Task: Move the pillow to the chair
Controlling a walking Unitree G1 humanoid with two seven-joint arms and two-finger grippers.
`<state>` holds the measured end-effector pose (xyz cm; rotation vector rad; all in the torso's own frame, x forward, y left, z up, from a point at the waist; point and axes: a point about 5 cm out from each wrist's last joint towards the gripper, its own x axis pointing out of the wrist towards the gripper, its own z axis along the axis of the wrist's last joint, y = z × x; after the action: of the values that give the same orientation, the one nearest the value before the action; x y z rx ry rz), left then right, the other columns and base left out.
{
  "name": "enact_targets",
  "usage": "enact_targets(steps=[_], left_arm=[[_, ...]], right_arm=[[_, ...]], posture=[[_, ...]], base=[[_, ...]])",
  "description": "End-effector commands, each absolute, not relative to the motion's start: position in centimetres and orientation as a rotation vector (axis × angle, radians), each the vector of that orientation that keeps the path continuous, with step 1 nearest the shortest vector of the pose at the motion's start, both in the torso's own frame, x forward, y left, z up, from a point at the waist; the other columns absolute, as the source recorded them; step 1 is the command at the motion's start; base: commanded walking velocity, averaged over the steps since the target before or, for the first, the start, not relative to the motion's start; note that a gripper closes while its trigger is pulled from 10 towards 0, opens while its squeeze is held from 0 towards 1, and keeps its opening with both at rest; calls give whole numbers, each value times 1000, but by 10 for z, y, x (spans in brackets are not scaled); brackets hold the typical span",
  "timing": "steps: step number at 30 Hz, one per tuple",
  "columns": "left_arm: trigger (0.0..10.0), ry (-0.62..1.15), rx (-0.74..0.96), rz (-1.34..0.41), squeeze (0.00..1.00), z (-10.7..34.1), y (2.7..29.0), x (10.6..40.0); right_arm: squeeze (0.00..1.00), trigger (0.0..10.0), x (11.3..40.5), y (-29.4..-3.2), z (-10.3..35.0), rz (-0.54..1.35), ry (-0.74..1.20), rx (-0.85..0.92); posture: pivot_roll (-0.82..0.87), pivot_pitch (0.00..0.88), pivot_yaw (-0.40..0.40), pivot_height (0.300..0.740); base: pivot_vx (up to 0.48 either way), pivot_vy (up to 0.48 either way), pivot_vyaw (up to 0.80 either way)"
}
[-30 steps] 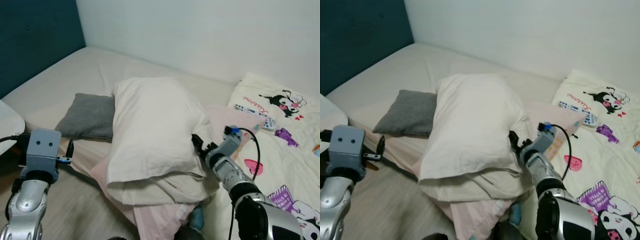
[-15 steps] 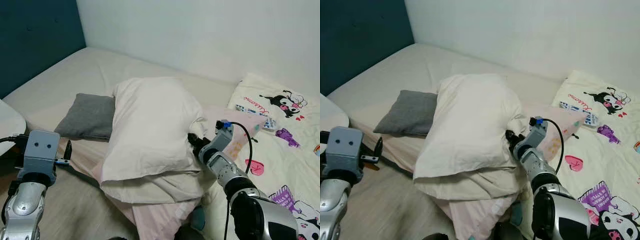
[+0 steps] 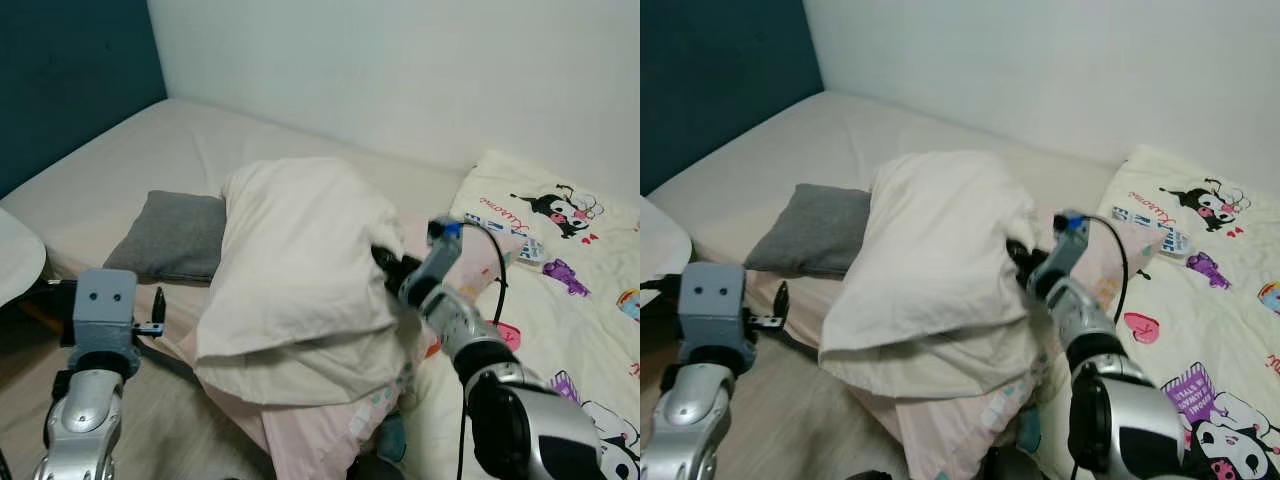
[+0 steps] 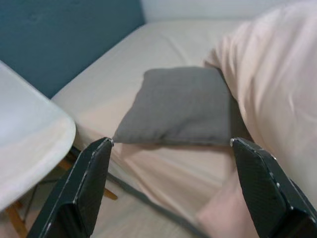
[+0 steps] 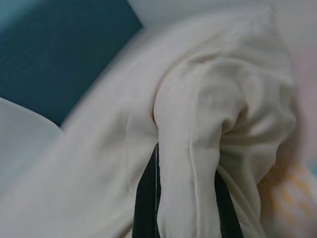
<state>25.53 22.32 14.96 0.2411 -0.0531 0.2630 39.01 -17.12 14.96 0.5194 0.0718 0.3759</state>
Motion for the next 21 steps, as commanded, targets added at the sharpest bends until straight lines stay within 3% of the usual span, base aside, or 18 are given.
enact_targets(steps=[1, 11, 21], left_arm=[[10000, -49, 204, 257, 0, 148, 217, 263], [10000, -76, 163, 283, 0, 154, 215, 285], [10000, -104, 151, 281, 0, 158, 211, 293]], right_arm=[[0, 0, 402, -176, 200, 426, -124, 526], [0, 0, 406, -183, 287, 525, -433, 535], [0, 0, 396, -174, 340, 673, -623, 528]], posture=[[20, 0, -100, 658], [-2, 0, -107, 691], [-5, 0, -105, 733]], base=[[0, 0, 0], [-285, 0, 0], [0, 0, 0]])
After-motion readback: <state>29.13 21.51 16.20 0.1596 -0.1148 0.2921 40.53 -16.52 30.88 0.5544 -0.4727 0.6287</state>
